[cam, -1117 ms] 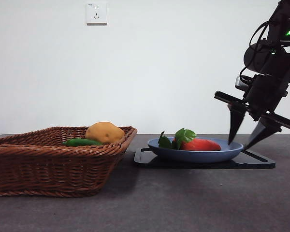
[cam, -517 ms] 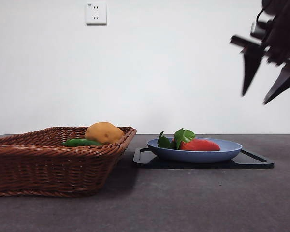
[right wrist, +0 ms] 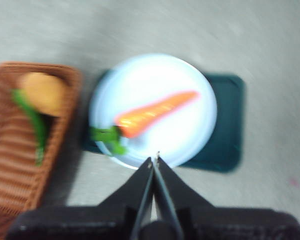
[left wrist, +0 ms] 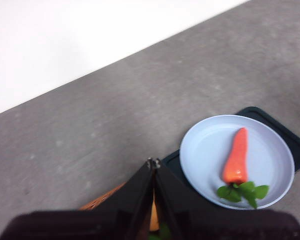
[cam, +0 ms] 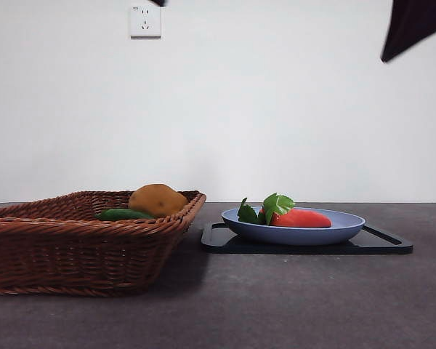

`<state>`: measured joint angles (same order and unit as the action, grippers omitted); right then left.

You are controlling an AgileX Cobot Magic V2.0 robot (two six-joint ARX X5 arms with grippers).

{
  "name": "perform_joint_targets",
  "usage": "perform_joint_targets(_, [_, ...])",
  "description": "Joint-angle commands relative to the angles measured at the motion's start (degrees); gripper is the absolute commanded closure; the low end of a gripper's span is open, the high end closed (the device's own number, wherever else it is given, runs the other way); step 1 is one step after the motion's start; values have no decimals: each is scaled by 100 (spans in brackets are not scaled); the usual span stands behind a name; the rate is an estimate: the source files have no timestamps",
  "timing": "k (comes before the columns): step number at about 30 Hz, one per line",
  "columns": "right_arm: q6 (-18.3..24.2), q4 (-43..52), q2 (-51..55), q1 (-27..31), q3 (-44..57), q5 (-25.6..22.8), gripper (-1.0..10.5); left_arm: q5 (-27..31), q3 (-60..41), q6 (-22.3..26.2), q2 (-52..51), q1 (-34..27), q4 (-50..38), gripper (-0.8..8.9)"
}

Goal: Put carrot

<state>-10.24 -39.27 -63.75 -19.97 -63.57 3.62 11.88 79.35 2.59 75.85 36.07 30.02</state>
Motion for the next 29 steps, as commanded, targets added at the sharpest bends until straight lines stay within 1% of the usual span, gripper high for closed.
perform_joint_targets(1, [101,566,553,-468,400,-293,941,-26,-382,66,-492,-33,-216,807])
perform_joint_targets(4, [221,1045,1296,-935,872,-634,941,-24,-1204,66,-1244,-177,-474,807])
perform_joint_targets(6, [254,1152,1740,-1204,1102,-1034,941,-24,-1799,63,-1840,-280,-675,807])
perform_joint_targets(9, [437,1196,2288,-1453,1386,-1471,941,-26,-2542,66,-2656,-365,-894,807])
perform_joint_targets(11, [586,1239,2627,-1547,1604,-1609,941,-26,-2979,66,-3174,-369,-938,807])
perform_joint_targets(14, [680,1515,3128,-1613,2061,-1600,941,-26,-3591,9,-3875,-363,-960,807])
perform_joint_targets(16, [688,1801,3477,-1622,2450,-1598,941,-26,-3985,-136,-4334,-363,-1040,807])
perform_joint_targets(19, [664,2087,3842,-1622,2938,-1593,941,-20,-4376,-149,-4865,-363,-1154,807])
perform_joint_targets(22, [553,2037,3897,-1609,3093,-1611,940,13,-4441,-146,-5027,-365,-1036,807])
perform_joint_targets(29, [579,2039,3851,-1611,3093,-1663,936,4,-4441,-129,-4883,-365,-1023,805])
